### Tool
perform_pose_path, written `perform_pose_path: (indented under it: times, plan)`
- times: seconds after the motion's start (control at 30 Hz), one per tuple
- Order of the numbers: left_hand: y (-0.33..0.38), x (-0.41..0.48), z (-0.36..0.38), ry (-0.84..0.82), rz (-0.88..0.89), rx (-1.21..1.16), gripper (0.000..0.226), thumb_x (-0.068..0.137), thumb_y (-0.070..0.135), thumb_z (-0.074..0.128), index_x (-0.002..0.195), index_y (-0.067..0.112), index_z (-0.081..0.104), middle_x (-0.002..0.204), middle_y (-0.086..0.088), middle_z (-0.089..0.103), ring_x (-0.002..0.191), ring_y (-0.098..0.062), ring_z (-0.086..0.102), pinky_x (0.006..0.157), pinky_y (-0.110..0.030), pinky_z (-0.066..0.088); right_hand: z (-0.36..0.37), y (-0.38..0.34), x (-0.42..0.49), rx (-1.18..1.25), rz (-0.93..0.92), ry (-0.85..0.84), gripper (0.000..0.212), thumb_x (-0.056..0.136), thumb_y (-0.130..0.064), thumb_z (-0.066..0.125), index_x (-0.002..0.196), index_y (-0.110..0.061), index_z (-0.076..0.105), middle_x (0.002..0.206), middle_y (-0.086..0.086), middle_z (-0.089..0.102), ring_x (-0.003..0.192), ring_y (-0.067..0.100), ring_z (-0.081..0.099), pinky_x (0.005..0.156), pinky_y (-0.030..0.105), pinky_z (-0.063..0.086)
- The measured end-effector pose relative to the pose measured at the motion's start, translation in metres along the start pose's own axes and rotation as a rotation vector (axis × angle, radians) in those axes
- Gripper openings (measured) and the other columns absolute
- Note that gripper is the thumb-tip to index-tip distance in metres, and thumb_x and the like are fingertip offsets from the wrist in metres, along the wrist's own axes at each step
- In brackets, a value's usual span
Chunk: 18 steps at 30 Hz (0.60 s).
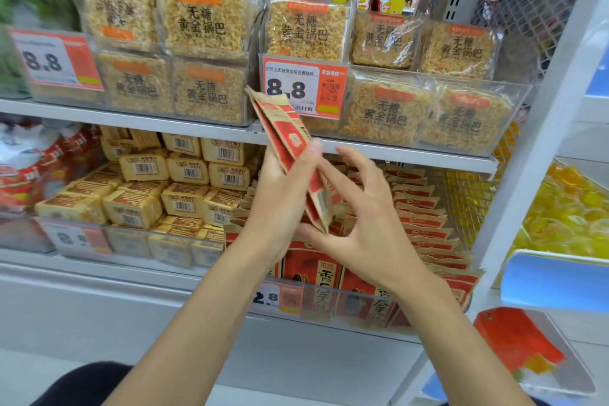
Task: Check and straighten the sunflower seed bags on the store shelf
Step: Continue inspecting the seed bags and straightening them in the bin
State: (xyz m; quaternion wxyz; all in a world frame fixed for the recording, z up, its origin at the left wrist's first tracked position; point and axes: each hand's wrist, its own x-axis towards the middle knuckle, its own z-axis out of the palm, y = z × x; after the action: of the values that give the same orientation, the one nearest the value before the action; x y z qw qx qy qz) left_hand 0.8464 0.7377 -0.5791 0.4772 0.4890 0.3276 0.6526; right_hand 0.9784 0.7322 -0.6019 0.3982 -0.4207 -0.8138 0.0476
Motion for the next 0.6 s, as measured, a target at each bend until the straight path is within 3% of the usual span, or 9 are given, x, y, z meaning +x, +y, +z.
perform_pose_path:
  times: [0.03,0.1,0.27,0.4,0.5,0.6]
  plan:
    - [-0.001,0.0,-0.001,0.04,-0.027,-0.042,0.039,0.1,0.033,0.053,0.137,0.022,0.047,0.119,0.0,0.068,0.108,-0.016,0.068,0.091,-0.037,0.056,-0.002,-0.002,0.0,0.123,0.058,-0.075,0.084,0.075,-0.061,0.066,0.148,-0.05,0.027,0.156,-0.013,0.021,0.142,0.003,0.025,0.112,0.029,0.03]
    - [-0.001,0.001,-0.004,0.088,-0.058,-0.09,0.036,0.102,0.028,0.049,0.137,0.02,0.046,0.121,-0.003,0.069,0.108,-0.017,0.069,0.098,-0.045,0.053,-0.003,-0.003,0.0,0.318,0.128,-0.14,0.093,0.07,-0.068,0.064,0.149,-0.053,0.017,0.158,-0.024,0.011,0.143,-0.009,0.015,0.11,0.019,0.024]
    - [0.0,-0.001,-0.008,0.091,-0.079,-0.152,0.029,0.102,0.025,0.048,0.131,0.023,0.049,0.118,-0.004,0.071,0.105,-0.017,0.07,0.095,-0.048,0.054,-0.004,-0.007,-0.001,0.22,0.085,-0.157,0.105,0.071,-0.056,0.077,0.153,-0.045,0.013,0.157,-0.032,0.012,0.138,-0.021,0.012,0.107,0.003,0.016]
    - [0.004,-0.001,-0.013,0.018,-0.101,-0.22,0.021,0.101,0.02,0.048,0.118,0.018,0.06,0.1,-0.004,0.076,0.088,-0.018,0.074,0.073,-0.036,0.061,-0.013,-0.005,0.0,0.52,0.159,-0.113,0.087,0.08,-0.045,0.075,0.15,-0.045,0.024,0.139,-0.037,0.043,0.13,-0.015,0.039,0.103,0.013,0.036]
    - [0.001,-0.003,-0.013,-0.043,-0.163,-0.236,0.025,0.102,0.02,0.046,0.121,0.013,0.061,0.1,-0.008,0.076,0.086,-0.021,0.074,0.07,-0.036,0.062,-0.013,0.0,0.003,0.589,0.213,0.024,0.062,0.09,-0.026,0.068,0.146,-0.034,0.042,0.119,-0.021,0.067,0.106,0.001,0.064,0.089,0.026,0.054]
    - [-0.002,-0.003,-0.013,-0.06,-0.199,-0.213,0.027,0.102,0.021,0.047,0.125,0.013,0.06,0.104,-0.009,0.075,0.09,-0.022,0.074,0.073,-0.039,0.062,-0.012,0.006,0.004,0.579,0.24,0.076,0.054,0.087,-0.014,0.071,0.138,-0.026,0.053,0.106,-0.008,0.073,0.089,0.009,0.068,0.078,0.026,0.057]
